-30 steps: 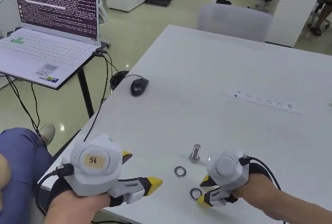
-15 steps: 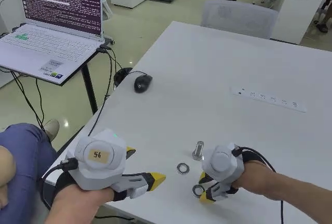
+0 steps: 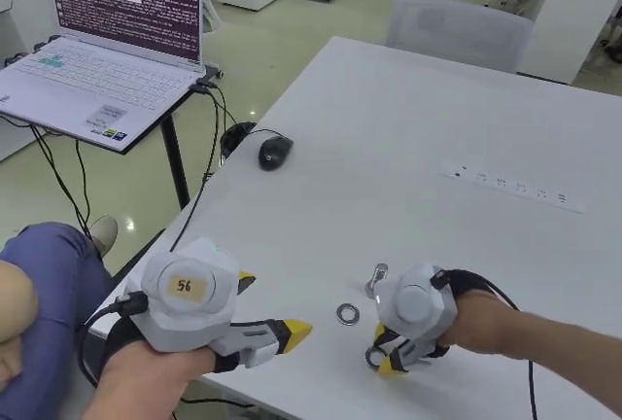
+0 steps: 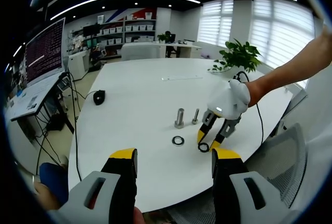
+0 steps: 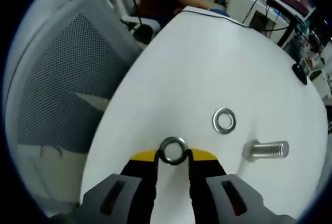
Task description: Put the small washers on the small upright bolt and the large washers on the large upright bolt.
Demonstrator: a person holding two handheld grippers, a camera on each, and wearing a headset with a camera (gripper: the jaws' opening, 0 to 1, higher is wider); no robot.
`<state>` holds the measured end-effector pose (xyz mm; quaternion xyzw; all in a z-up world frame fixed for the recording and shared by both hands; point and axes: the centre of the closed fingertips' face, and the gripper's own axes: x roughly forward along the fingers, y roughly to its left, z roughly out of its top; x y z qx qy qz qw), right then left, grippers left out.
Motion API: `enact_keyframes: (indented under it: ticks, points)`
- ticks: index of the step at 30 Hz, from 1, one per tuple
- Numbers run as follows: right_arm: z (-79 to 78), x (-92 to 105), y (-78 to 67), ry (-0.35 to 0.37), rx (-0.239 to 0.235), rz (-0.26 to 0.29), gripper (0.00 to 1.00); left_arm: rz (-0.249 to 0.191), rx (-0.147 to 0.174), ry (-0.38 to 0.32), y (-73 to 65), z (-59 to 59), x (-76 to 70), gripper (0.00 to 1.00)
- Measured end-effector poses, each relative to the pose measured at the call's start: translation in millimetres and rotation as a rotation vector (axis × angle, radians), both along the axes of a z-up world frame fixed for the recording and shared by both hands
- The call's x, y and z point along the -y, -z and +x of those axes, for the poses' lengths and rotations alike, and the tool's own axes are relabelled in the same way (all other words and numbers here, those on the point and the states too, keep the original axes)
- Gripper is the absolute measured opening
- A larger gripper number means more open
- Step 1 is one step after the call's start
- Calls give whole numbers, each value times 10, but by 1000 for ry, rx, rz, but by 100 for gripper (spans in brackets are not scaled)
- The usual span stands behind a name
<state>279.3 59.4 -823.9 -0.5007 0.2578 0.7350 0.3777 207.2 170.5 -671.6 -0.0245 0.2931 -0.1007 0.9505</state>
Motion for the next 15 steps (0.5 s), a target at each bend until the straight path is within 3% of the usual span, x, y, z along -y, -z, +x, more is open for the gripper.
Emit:
enact_keyframes:
  ticks: [4, 15]
  points:
    - [-1, -40, -45, 50, -17, 39, 23, -1, 0, 1, 3, 2, -8, 57]
    - [62, -118, -147, 121, -24, 81, 23, -4, 1, -1, 6, -15, -18, 57]
